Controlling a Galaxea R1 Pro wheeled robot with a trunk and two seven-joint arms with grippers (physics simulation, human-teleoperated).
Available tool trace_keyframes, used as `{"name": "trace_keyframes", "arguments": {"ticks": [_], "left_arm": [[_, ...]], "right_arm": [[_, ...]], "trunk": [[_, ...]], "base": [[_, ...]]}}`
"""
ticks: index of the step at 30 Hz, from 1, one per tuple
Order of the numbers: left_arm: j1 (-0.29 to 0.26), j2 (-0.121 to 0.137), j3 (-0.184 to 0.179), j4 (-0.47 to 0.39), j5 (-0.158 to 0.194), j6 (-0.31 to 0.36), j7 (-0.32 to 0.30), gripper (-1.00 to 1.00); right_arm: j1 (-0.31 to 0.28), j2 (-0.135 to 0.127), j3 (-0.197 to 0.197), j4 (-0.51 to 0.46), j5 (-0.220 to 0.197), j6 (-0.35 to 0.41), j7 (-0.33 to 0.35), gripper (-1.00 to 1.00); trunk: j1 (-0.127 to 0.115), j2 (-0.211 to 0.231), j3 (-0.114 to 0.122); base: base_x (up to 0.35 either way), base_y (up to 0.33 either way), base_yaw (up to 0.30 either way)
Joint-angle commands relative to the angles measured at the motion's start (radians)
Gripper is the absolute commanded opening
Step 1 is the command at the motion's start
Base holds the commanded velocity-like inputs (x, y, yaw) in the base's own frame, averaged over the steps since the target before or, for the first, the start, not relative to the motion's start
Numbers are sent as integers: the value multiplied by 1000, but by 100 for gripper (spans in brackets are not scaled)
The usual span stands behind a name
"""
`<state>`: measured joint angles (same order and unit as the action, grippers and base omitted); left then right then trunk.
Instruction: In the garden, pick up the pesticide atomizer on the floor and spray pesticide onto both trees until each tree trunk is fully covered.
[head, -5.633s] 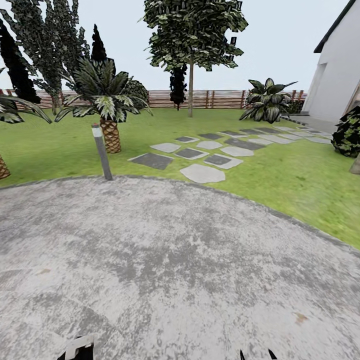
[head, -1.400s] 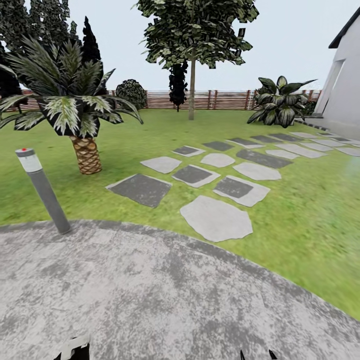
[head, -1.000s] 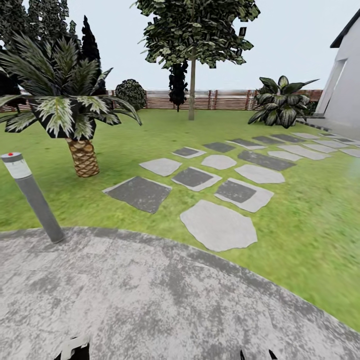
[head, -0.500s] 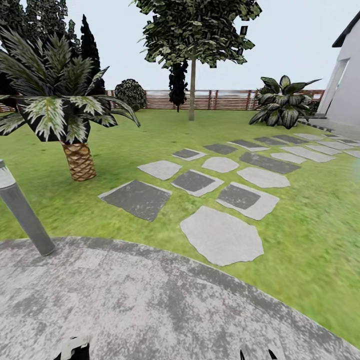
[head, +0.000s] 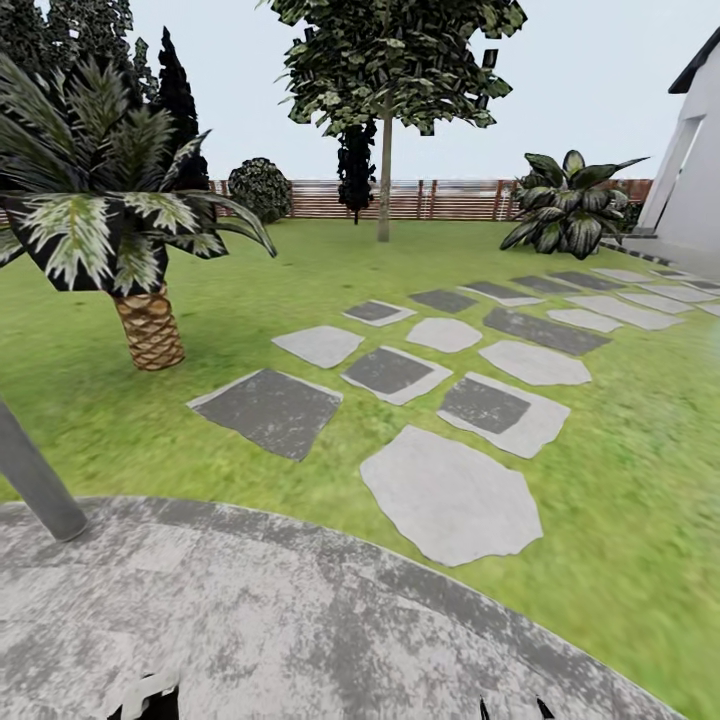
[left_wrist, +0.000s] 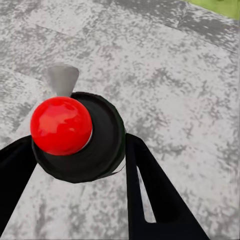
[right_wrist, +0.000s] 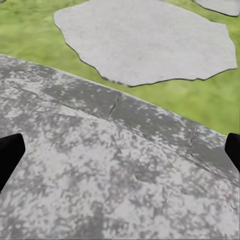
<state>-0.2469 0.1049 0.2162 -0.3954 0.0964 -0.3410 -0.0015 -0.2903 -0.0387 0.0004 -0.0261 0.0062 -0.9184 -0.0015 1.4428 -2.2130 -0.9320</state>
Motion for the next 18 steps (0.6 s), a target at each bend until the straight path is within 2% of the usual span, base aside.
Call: {"name": "trace_keyframes", "arguments": {"ticks": [1,18], "left_arm": [[0,0,0,0,0,0,0,-100],[0,-1,2,4,0,0,1,-100]], "right_arm": [[0,0,0,0,0,0,0,100],[0,0,1,0,0,0,0,100]], "trunk": [[0,0,0],[0,0,0]], "base": [[340,0,0],[340,0,0]]}}
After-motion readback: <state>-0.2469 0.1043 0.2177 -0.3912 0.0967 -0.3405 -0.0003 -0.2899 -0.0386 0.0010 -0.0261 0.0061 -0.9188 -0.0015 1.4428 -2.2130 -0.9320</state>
